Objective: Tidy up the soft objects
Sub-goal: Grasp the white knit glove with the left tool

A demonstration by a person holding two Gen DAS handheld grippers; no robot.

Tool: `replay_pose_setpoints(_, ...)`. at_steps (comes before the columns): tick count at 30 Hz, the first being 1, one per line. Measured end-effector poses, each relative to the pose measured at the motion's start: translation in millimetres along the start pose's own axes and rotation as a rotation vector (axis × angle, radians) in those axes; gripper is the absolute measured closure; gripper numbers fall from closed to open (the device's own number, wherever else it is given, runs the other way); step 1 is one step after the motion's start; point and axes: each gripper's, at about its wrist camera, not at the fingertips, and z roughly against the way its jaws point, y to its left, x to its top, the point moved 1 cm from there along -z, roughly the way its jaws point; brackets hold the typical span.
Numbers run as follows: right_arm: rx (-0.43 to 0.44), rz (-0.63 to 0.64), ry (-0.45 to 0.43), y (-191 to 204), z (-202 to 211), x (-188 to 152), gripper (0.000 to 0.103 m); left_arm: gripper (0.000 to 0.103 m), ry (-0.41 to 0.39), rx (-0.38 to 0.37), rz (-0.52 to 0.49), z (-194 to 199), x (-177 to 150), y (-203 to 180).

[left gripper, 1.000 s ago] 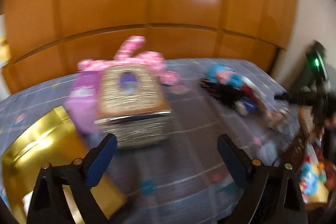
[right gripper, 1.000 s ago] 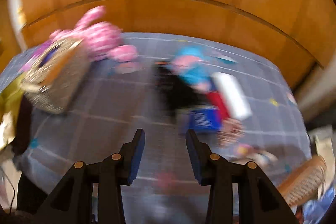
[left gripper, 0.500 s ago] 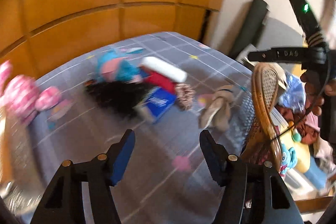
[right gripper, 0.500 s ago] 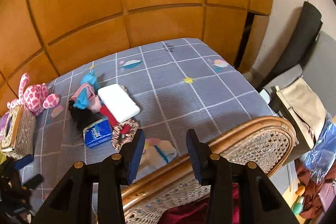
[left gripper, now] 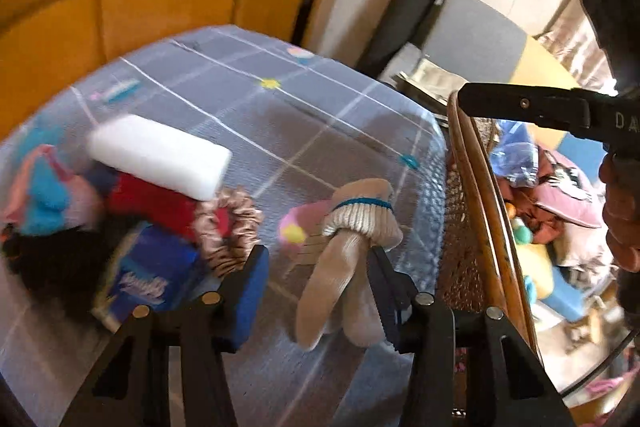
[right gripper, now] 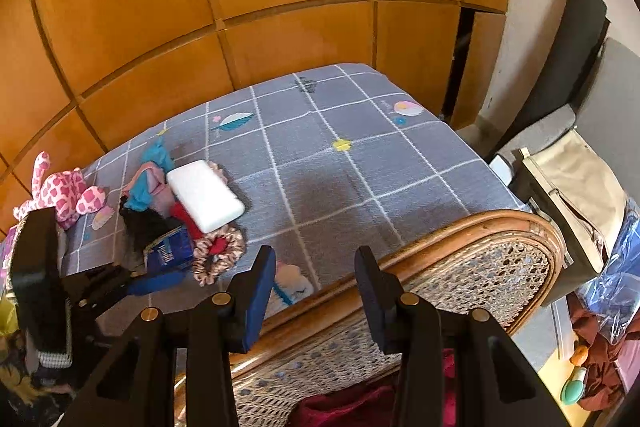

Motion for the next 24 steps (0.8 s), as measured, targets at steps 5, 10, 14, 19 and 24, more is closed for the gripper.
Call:
replay_pose_setpoints(5, -0.005, -0.032, 0.017, -13, -8, 2, 0.062, 0.051, 0.100, -0.130, 0.003, -30, 3, 4)
replay_pose_setpoints(10, -0.006, -0.047, 0.022, -19, -12, 5, 0.062, 0.054, 0.148, -0.115, -0.063, -47, 6, -9)
replay_pose_setpoints(14, -0.008, -0.049, 0.017, -20, -13, 7, 0.061, 0.084, 0.094, -0.069, -0.056, -34, 1, -11)
replay_pose_setpoints(19, 0.006, -0.055, 0.019, -18, -17, 10, 0.061, 0.084, 0.014, 0.019, 0.022, 16, -28, 1)
replay_pose_setpoints(24, 0.059, -0.025, 0.039, -1, -22, 14, 0.062, 0.084, -0.063, 0.207, 0.141, 69, -74, 22)
